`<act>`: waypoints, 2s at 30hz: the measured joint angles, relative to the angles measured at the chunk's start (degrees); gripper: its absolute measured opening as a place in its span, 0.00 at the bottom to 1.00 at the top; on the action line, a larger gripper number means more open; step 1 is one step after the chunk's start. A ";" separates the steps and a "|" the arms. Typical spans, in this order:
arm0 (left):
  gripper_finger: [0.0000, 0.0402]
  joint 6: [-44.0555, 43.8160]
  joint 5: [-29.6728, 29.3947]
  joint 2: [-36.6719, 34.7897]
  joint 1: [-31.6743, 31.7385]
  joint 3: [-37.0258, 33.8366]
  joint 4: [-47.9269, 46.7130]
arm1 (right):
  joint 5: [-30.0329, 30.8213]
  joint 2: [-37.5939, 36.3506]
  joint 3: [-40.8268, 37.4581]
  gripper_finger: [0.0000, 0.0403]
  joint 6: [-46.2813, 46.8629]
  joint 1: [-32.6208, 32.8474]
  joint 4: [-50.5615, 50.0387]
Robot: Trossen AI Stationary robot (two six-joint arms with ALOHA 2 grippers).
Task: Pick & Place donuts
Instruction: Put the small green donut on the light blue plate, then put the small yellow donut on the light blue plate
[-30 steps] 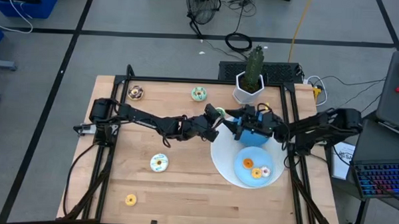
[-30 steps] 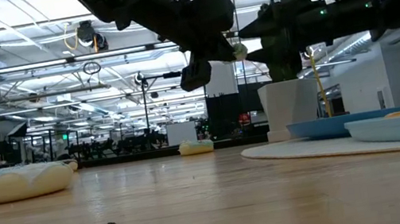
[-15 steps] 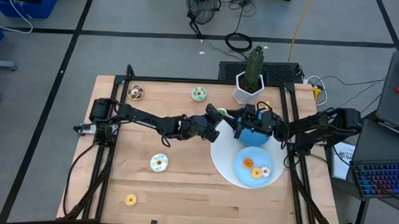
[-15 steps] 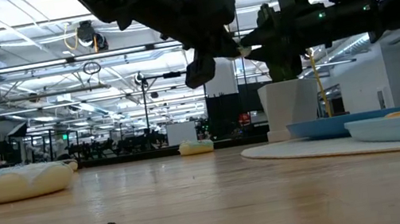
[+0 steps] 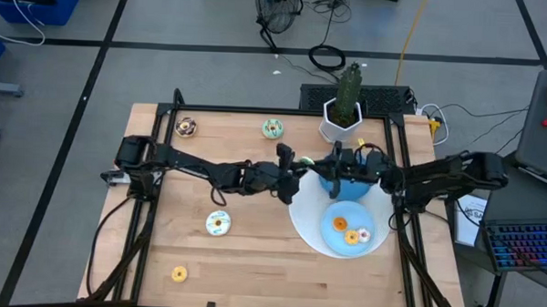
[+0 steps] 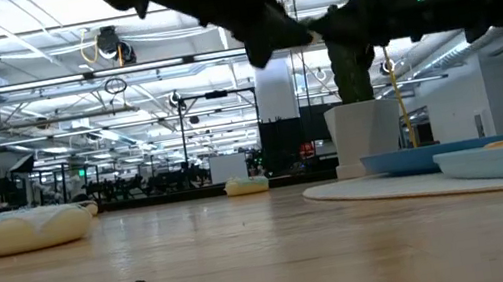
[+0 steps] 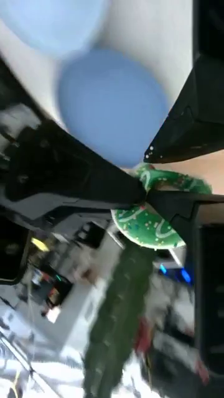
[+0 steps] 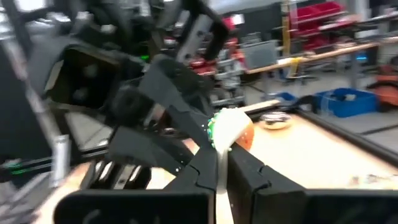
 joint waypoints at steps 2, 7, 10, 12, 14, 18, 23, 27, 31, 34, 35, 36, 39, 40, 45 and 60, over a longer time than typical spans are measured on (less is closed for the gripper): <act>0.21 -1.95 4.18 -1.11 -0.82 0.00 -1.86 | -0.81 -3.31 -0.88 0.01 0.02 0.79 -3.19; 0.22 -6.76 13.97 -2.74 -1.65 0.13 -7.62 | 2.28 -15.16 -2.39 0.01 0.07 2.59 -18.59; 0.22 -6.75 15.12 -2.72 -2.15 0.09 -6.53 | 7.88 -22.70 -2.39 0.01 0.23 2.82 -31.71; 0.22 -6.21 15.06 -2.72 -3.16 0.09 -6.07 | 8.18 -27.69 -2.36 0.00 1.80 3.25 -39.80; 0.22 -6.22 13.93 -2.72 -3.72 0.09 -6.92 | 7.76 -32.25 -1.38 0.00 4.42 3.67 -48.99; 0.22 -7.75 12.84 -2.72 -3.24 0.09 -8.14 | 7.68 -39.23 -0.28 0.00 10.58 6.30 -66.27; 0.22 -9.61 13.43 -2.72 -2.63 0.09 -9.22 | 4.63 -44.48 -0.12 0.00 20.77 10.53 -81.04; 0.22 -11.62 12.55 -2.72 -1.12 0.09 -9.73 | 3.17 -45.11 -0.12 0.00 29.63 14.44 -91.07; 0.22 -14.58 12.66 -2.72 -0.03 0.09 -11.16 | 2.85 -44.57 -0.12 0.00 36.38 18.86 -97.50; 0.22 -15.65 12.54 -2.72 0.52 0.09 -11.24 | 1.44 -44.45 -0.12 0.00 39.48 21.63 -98.92; 0.22 -15.63 12.38 -2.72 0.54 0.09 -11.22 | 1.20 -44.45 -0.12 0.00 40.35 22.38 -99.06; 0.22 -15.54 12.45 -2.72 0.51 0.09 -11.20 | 1.02 -44.45 -0.12 0.00 41.12 23.00 -99.08; 0.22 -15.37 12.64 -2.72 0.30 0.07 -11.20 | 0.16 -44.45 -0.12 0.02 43.16 24.15 -99.01; 0.22 -15.38 12.63 -2.72 0.31 0.07 -11.20 | 0.18 -44.45 -0.13 0.03 43.85 24.48 -99.01; 0.22 -15.56 12.53 -2.72 0.45 0.07 -11.20 | 0.06 -44.44 -1.84 0.09 44.57 25.04 -98.76; 0.22 -16.14 12.58 -2.68 0.41 0.02 -12.10 | -0.86 -44.52 -7.09 0.59 43.89 23.45 -83.09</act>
